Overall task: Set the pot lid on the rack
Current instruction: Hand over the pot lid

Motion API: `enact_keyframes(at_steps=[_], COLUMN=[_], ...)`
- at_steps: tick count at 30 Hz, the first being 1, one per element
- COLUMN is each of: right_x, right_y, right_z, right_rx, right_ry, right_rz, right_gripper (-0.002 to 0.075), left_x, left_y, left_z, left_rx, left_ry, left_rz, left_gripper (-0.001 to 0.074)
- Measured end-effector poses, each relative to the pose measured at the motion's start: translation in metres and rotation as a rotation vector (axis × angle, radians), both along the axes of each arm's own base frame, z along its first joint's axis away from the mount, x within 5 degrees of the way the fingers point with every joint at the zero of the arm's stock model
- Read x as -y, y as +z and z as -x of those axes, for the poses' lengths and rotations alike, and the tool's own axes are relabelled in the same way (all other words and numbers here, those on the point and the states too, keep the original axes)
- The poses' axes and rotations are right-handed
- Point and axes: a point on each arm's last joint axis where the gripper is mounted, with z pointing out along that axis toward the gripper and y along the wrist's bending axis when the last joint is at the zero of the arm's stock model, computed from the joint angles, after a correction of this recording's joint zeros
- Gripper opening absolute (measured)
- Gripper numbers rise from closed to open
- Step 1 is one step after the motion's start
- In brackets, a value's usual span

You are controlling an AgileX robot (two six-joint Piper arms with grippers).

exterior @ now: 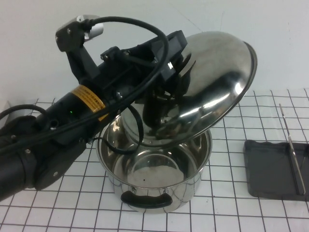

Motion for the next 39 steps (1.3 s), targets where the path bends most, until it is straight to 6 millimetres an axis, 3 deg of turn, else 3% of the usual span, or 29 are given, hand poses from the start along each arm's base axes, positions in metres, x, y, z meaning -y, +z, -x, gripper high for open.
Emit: enact_keyframes(at_steps=[10,16,18,23,25,39], right_x=[0.0,0.001,-0.003,-0.019,-0.021,-0.023], right_y=[0.0,0.0,0.002,0.01,0.013,0.021], right_z=[0.0,0.0,-0.001,-0.001,-0.001,-0.001], right_rx=[-0.002,0.004,0.017,0.023,0.02,0.068], right_ry=[0.0,-0.005,-0.018,-0.064,-0.066,-0.016], right_rz=[0.0,0.003,-0.149,-0.897,-1.035,-1.034], right_gripper=[-0.0003,-0.0003,-0.0003,-0.0002,-0.0003,-0.0003], left_x=[0.021,0.031,0.033,0.034,0.034,0.034], left_y=[-0.018,-0.039,-0.043,-0.045,-0.045,-0.044], left_z=[-0.007,-0.012,-0.013,-0.012,-0.012,-0.012], left_rx=[0.125,0.123,0.117,0.132,0.14,0.151], left_ry=[-0.164,-0.22,-0.229,-0.232,-0.231,-0.234], left_rz=[0.159,0.12,0.107,0.093,0.089,0.085], left_gripper=[0.0314,0.0314,0.0314,0.0314,0.0314,0.0314])
